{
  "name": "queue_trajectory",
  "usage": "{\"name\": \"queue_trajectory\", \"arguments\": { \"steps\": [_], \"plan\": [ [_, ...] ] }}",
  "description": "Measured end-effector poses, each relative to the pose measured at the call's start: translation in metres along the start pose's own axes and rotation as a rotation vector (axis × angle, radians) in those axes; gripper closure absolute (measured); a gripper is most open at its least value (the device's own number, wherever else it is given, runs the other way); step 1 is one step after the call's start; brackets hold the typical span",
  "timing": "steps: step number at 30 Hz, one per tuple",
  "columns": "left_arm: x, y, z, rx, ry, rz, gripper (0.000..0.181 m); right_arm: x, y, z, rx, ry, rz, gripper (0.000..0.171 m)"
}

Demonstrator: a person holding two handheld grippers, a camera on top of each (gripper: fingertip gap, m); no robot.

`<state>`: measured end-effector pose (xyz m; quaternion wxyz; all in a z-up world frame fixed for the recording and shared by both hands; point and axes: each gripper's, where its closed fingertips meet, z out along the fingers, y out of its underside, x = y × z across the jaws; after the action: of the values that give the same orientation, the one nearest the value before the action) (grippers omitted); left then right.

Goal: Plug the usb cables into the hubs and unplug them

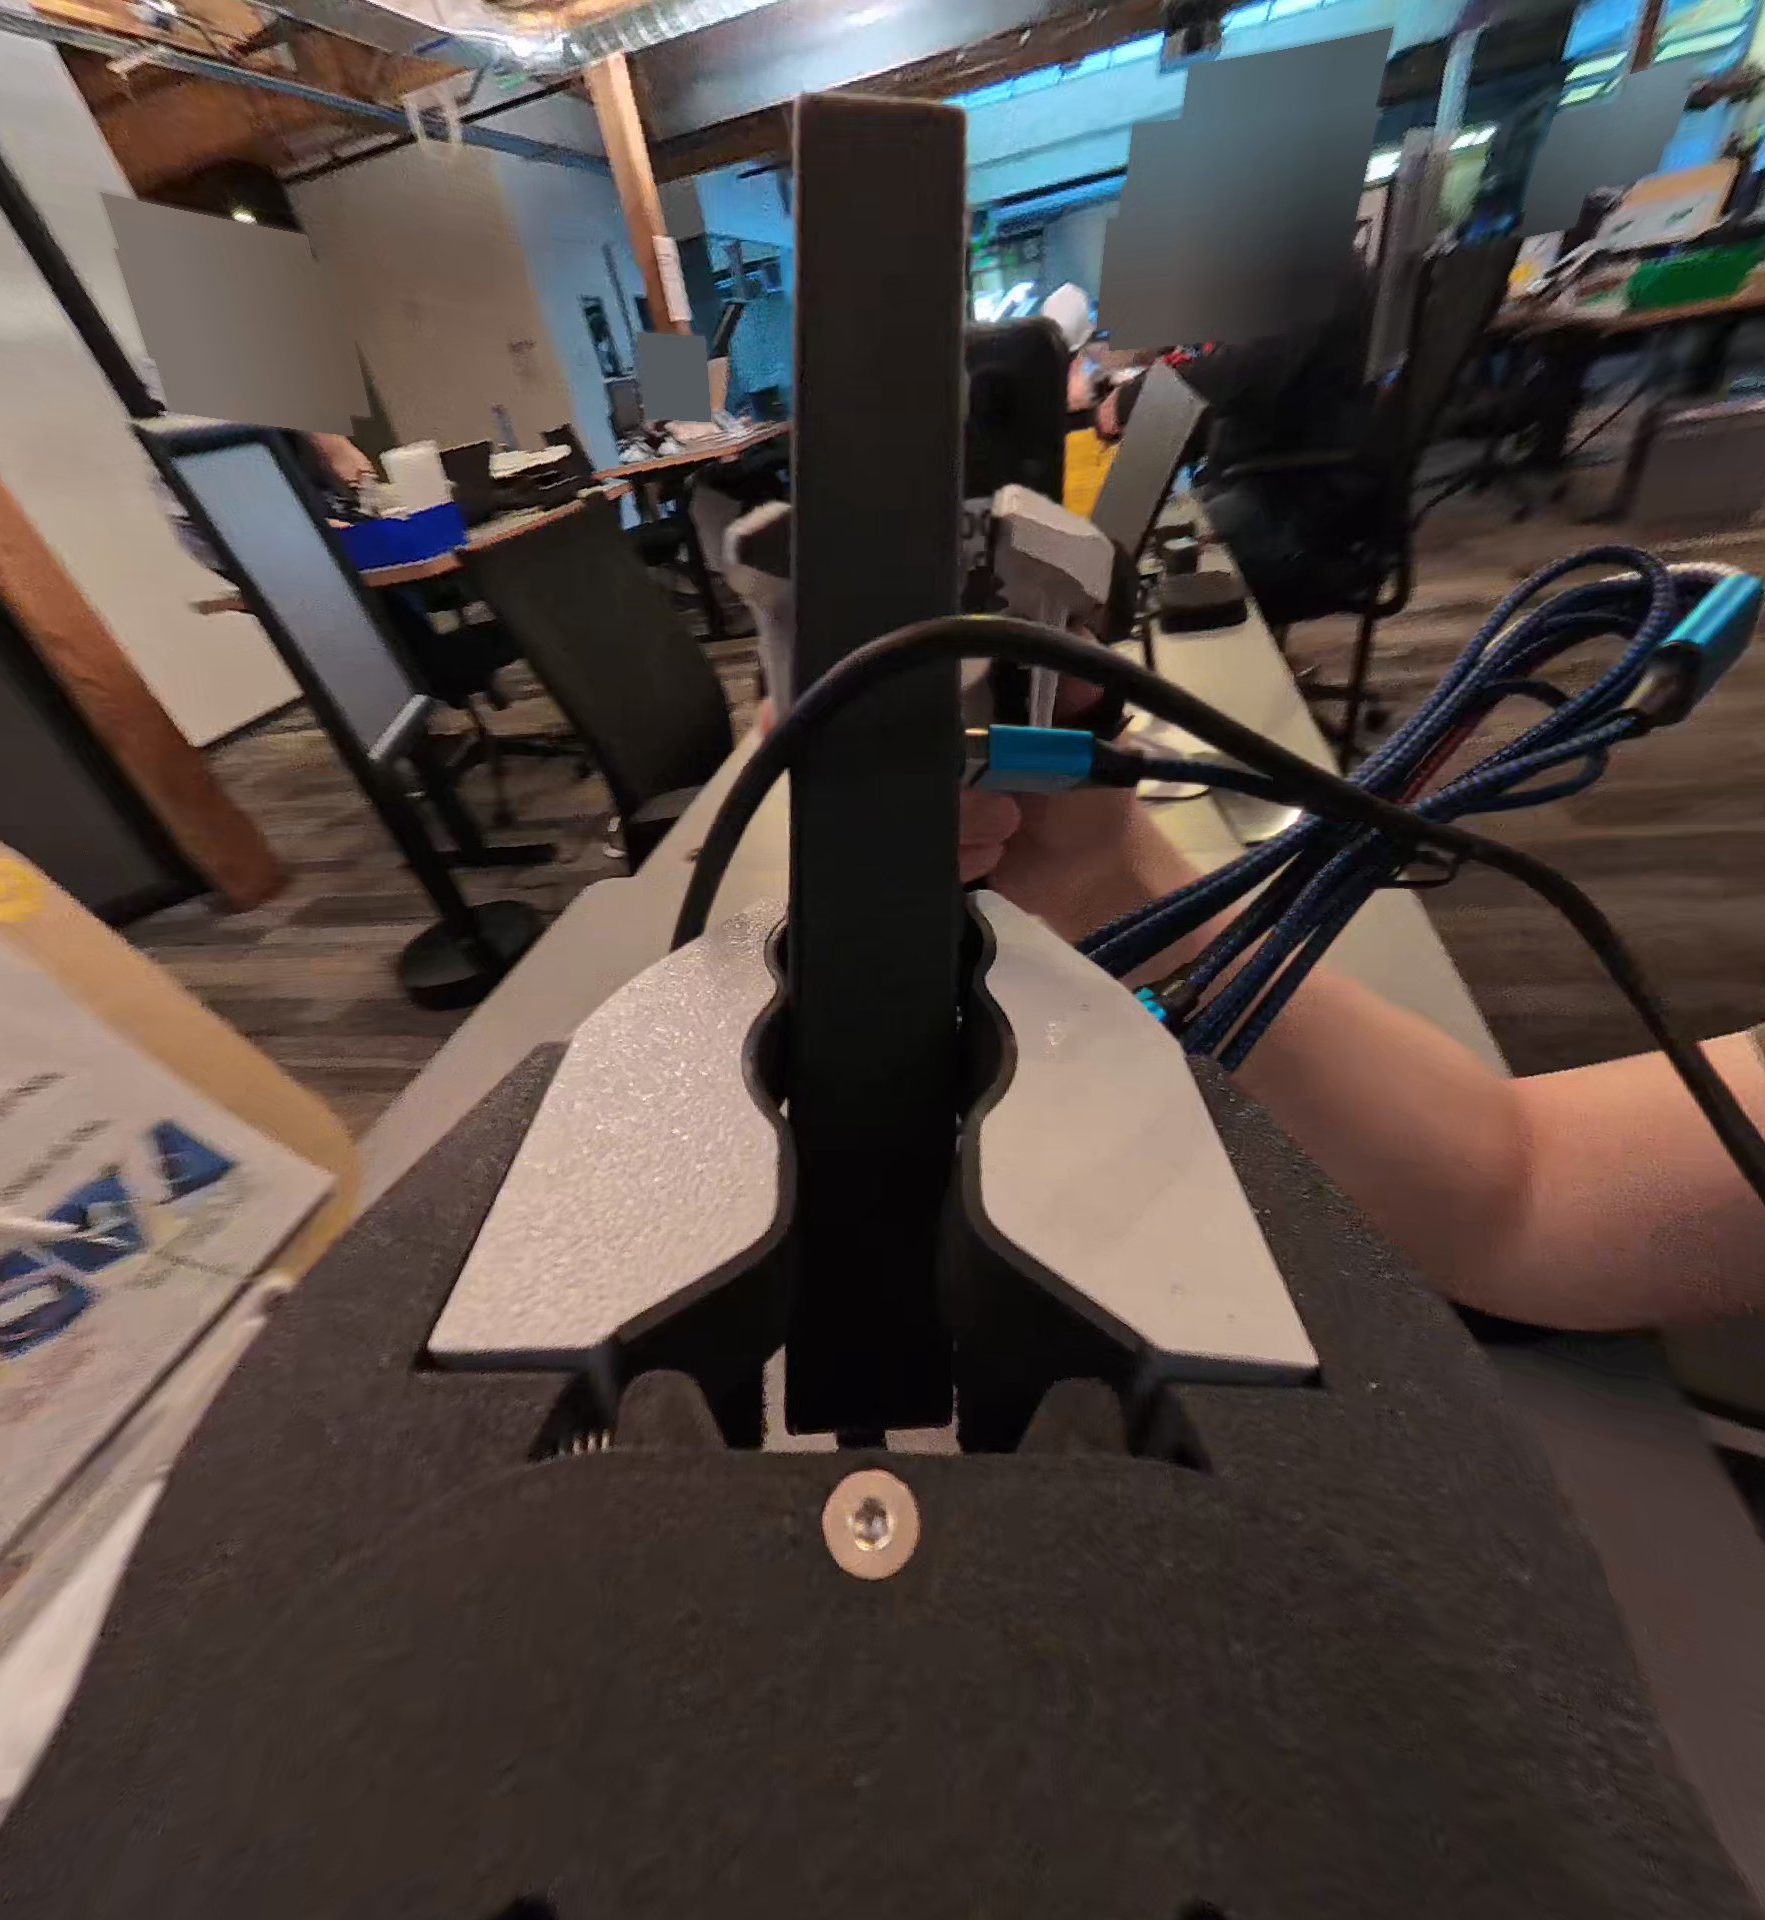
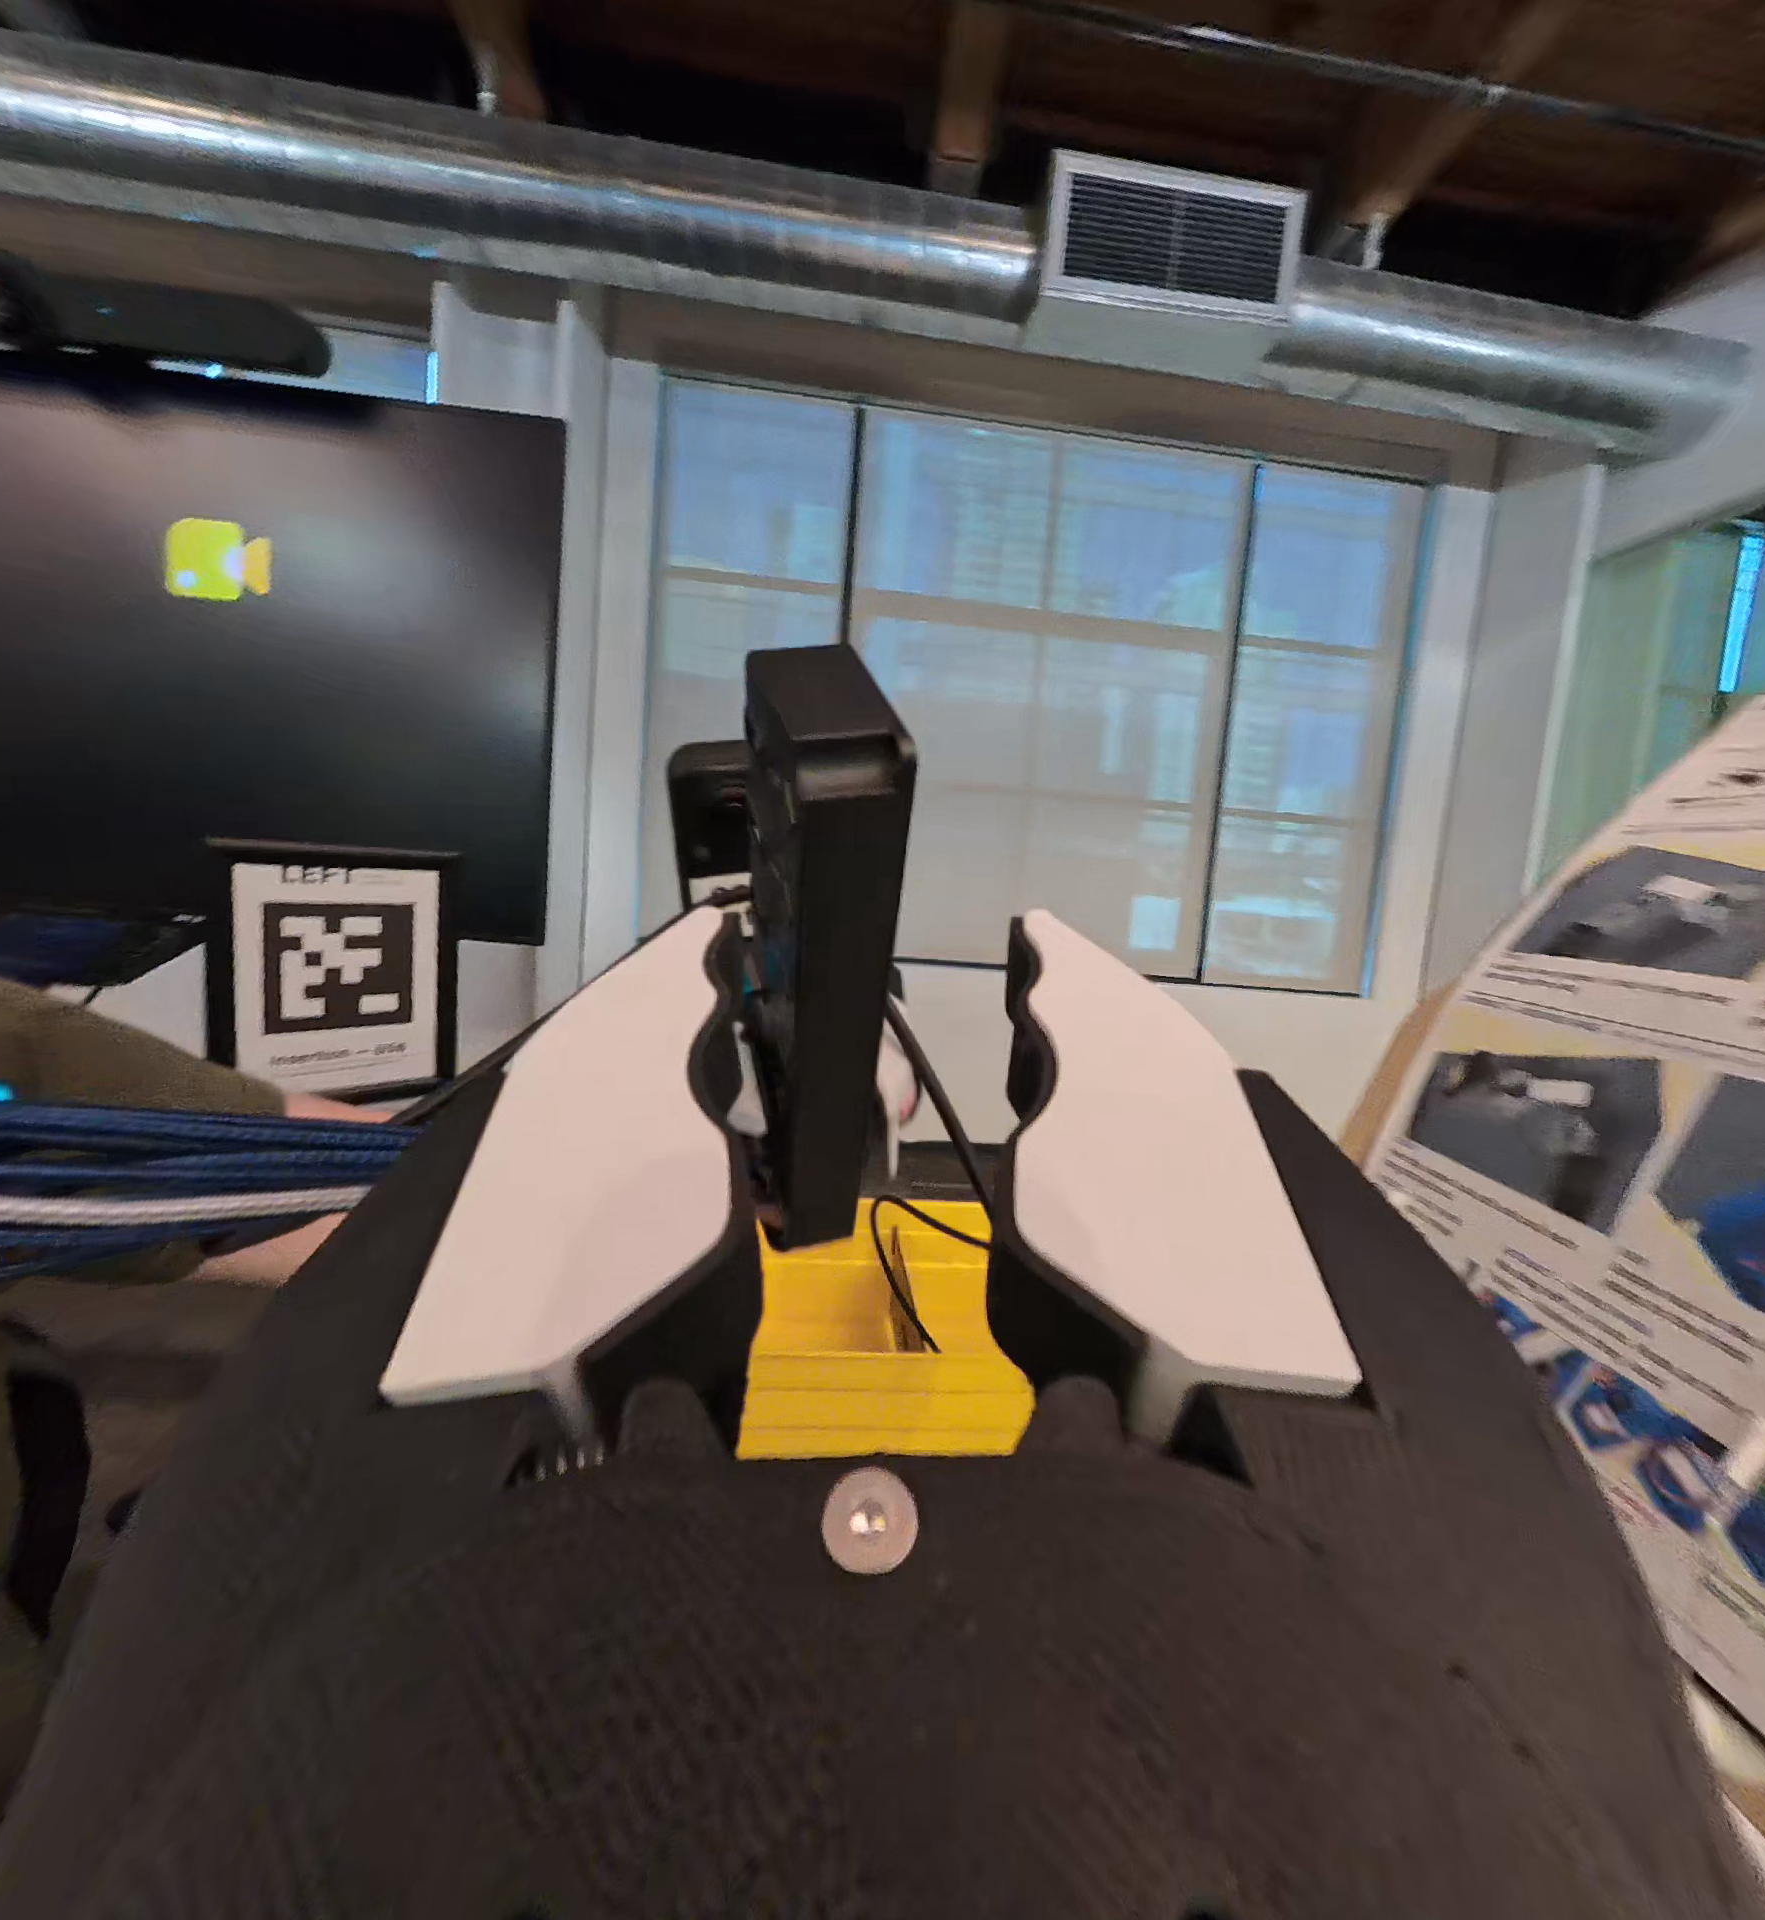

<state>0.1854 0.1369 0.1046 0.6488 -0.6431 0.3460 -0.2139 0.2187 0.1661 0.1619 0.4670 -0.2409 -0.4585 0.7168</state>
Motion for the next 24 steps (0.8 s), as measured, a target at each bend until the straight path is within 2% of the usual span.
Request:
{"name": "queue_trajectory", "arguments": {
  "steps": [3, 4, 6, 10, 13, 19, 24],
  "plan": [
    [0.010, 0.015, 0.011, 0.004, 0.047, -0.058, 0.154, -0.018, 0.011, 0.019, -0.018, -0.104, -0.005, 0.121],
    [0.013, 0.020, 0.014, -0.004, 0.065, -0.075, 0.154, -0.018, 0.016, 0.025, -0.037, -0.104, -0.002, 0.135],
    [0.017, 0.030, 0.016, -0.015, 0.092, -0.097, 0.154, -0.023, 0.023, 0.030, -0.073, -0.161, 0.036, 0.144],
    [0.011, 0.043, 0.012, -0.012, 0.094, -0.136, 0.154, -0.017, 0.038, 0.036, -0.153, -0.146, 0.087, 0.145],
    [0.003, 0.054, 0.008, -0.014, 0.070, -0.141, 0.143, -0.014, 0.047, 0.042, -0.196, -0.127, 0.118, 0.145],
    [0.010, 0.088, 0.009, -0.209, 0.126, -0.091, 0.152, -0.019, 0.072, 0.043, -0.312, -0.184, 0.079, 0.144],
    [0.005, 0.098, 0.014, -0.237, 0.093, -0.062, 0.154, -0.014, 0.079, 0.040, -0.336, -0.184, 0.100, 0.143]
  ]
}}
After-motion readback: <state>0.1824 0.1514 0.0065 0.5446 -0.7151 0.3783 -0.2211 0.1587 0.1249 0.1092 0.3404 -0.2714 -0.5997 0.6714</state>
